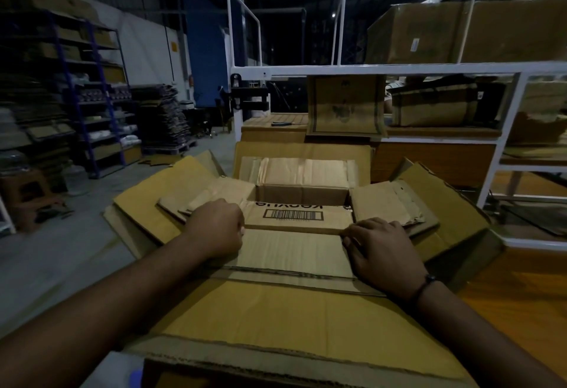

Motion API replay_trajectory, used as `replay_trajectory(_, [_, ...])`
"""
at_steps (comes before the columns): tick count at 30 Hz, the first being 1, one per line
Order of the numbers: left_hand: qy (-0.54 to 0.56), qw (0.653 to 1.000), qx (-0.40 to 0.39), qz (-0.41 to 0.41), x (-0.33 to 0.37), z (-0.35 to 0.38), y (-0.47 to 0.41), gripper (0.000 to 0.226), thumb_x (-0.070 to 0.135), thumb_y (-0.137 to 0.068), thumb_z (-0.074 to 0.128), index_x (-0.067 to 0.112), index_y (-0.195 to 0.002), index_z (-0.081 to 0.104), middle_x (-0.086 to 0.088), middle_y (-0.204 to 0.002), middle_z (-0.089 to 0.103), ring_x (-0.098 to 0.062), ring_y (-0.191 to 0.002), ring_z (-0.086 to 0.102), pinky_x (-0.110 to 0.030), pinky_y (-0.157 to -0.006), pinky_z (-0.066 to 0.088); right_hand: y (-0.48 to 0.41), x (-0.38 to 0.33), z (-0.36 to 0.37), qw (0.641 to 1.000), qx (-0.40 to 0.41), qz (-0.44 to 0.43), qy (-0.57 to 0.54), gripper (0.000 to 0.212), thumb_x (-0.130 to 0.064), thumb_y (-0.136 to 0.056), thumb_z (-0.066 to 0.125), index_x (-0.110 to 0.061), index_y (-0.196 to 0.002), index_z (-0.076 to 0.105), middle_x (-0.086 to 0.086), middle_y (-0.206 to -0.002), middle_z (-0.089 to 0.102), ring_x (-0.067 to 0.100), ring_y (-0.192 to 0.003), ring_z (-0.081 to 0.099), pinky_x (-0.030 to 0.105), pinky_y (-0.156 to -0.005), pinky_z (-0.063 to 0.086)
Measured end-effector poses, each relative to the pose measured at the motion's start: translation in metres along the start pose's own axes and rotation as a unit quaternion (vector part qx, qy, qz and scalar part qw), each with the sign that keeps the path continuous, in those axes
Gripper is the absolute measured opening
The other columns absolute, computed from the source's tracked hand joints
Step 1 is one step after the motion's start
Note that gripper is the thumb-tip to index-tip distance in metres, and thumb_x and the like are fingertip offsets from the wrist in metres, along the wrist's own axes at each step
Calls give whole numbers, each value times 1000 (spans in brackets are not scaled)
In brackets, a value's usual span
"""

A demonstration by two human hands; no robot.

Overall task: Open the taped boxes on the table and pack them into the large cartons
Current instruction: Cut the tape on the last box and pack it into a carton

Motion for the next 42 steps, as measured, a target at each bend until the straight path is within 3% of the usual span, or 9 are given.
replay_trajectory(10, [123,989,60,-54,-22,22,-1,18,30,-97,59,28,-100,77,6,-87,72,-11,-73,61,-28,-63,51,-19,-3,10,984,-117,121,-53,50,-56,-102,33,-33,-146,32,-1,-126,64,27,-132,34,46,-103,29])
replay_trajectory(15, [165,977,125,-52,-18,40,24,33,29,-104,50,26,-135,60,-4,-93,73,-23,-78,66,-32,-61,51,-29,-12,10,970,-101,179,-127,80,-65,-95,46,-26,-157,13,4,-129,61,34,-135,31,49,-107,30])
replay_trajectory(24, [168,981,60,-73,-12,45,22,66,32,-107,45,29,-163,9,-12,-125,59,-21,-93,56,-34,-74,47,-55,2,3,867,-63,368,-331,78,-68,-90,51,-20,-147,26,15,-139,52,42,-133,38,56,-108,34])
replay_trajectory(29, [232,970,47,-63,-16,49,18,82,31,-107,46,35,-161,-16,-12,-115,54,-23,-86,54,-35,-68,44,-43,-7,-14,778,33,329,-534,50,-62,-101,36,-19,-114,59,5,-100,67,22,-88,65,35,-66,55])
replay_trajectory(31, [276,957,79,-44,-25,53,18,75,32,-109,42,34,-163,-10,-5,-111,58,-23,-86,58,-37,-72,50,-29,-10,-25,805,53,281,-519,61,-60,-104,24,-18,-97,68,2,-87,69,16,-82,65,30,-68,48])
replay_trajectory(34, [473,867,132,-83,-43,55,23,47,59,-105,35,41,-147,46,7,-118,69,-20,-111,64,-37,-90,51,-17,-15,-23,873,-2,205,-442,68,-62,-100,32,-11,-78,73,1,-79,74,11,-74,69,34,-77,52])
replay_trajectory(36, [576,804,109,-101,-49,57,17,76,89,-88,21,41,-117,72,8,-115,74,-14,-113,66,-38,-96,51,-16,-15,-9,922,-66,193,-329,44,-58,-98,50,-20,-96,71,-5,-96,72,12,-90,67,44,-92,53])
replay_trajectory(38, [549,827,63,-102,-51,56,10,85,92,-84,23,31,-111,78,4,-110,76,-14,-105,69,-39,-90,53,-16,-23,0,967,-114,152,-171,39,-62,-95,49,-31,-116,60,-5,-120,62,20,-118,55,52,-108,36])
replay_trajectory(42, [182,982,-28,-32,-25,49,5,66,70,-96,32,30,-145,50,-6,-147,55,-26,-129,50,-45,-103,43,-13,-37,23,977,-167,134,1,72,-76,-93,15,-37,-151,32,6,-161,31,32,-151,14,58,-118,6])
Point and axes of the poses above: each hand's wrist, its own y-axis away from the middle knuckle, its own z-axis out of the palm, x = y × z, the point moved 5 cm from there along -y, towards the middle knuckle
